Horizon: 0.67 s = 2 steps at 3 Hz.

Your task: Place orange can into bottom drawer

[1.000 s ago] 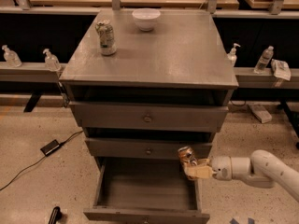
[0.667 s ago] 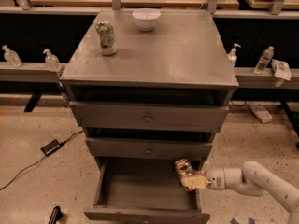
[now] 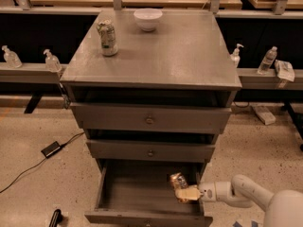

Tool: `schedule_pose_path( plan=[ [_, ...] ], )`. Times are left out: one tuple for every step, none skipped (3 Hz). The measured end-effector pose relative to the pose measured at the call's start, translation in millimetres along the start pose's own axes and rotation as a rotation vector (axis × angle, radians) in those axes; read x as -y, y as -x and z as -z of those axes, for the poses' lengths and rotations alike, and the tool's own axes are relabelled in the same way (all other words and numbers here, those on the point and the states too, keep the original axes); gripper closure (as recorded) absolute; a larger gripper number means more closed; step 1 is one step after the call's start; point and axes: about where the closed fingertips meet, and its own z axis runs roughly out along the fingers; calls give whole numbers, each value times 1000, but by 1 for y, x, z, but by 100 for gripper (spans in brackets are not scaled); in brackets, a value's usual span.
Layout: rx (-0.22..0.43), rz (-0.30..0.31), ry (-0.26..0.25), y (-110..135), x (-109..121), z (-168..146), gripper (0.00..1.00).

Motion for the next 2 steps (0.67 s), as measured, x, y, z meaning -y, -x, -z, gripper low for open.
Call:
schedule_pose_path(
  plan=[
    [-43,-42,-91,2,36,-21,98],
    [-76,-105,-193,-1,65,-28,76]
  ],
)
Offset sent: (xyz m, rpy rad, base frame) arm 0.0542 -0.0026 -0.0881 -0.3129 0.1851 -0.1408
